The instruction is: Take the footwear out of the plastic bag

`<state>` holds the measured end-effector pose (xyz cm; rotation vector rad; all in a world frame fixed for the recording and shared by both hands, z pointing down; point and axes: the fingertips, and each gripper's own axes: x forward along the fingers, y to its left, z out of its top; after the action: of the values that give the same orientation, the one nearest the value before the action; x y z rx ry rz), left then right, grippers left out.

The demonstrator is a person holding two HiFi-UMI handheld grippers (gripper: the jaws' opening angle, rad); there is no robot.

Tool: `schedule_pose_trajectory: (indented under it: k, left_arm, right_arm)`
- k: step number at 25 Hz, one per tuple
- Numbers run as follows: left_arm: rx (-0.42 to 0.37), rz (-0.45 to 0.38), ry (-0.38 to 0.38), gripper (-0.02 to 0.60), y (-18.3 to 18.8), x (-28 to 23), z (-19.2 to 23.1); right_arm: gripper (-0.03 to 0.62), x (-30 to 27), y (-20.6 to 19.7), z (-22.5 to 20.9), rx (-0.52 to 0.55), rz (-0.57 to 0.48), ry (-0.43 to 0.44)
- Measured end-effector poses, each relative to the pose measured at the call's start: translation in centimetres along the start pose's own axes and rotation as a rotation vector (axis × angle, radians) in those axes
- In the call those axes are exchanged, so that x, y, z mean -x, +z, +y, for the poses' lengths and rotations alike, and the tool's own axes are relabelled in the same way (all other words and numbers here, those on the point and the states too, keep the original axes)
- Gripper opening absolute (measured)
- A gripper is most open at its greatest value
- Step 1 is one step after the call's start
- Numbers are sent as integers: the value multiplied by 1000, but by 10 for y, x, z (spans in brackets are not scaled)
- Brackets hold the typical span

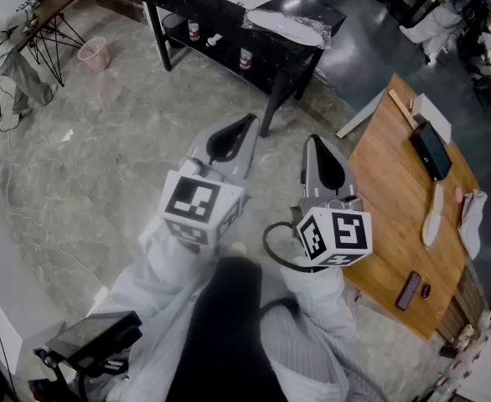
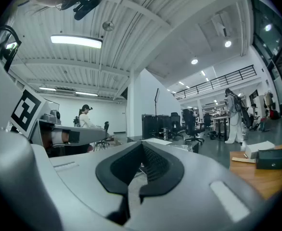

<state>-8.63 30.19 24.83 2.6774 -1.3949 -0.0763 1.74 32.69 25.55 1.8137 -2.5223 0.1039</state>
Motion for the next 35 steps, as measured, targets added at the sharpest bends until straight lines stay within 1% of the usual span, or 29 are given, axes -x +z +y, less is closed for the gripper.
schedule_pose_trajectory:
  k: [13, 17, 19, 22, 26, 29, 32, 35]
  left_arm:
    - [8, 17, 16, 2, 0, -7, 2]
    - [22, 37, 41, 2, -10, -7, 6]
    - [29, 46, 54, 2, -9, -8, 12]
    - [36, 52, 72, 2, -9, -14, 20]
    - [35, 62, 73, 2, -25, -47, 32]
    - [34, 65, 65, 2, -28, -81, 55]
    - [31, 80, 27, 2, -27, -126, 79]
    - [30, 81, -8, 2, -20, -177, 110]
  right_arm:
    - [13, -4, 1, -6, -6, -2, -5]
    - [14, -4, -2, -13, 4, 15, -3]
    - [14, -5, 0, -15, 17, 32, -3]
    - [14, -12, -5, -26, 4, 45, -13]
    - [14, -40, -25, -48, -6, 56, -13]
    - [14, -77, -30, -57, -11, 62, -16]
    - [14, -121, -31, -74, -7, 75, -47]
    - [14, -171, -24, -97, -13, 70, -87]
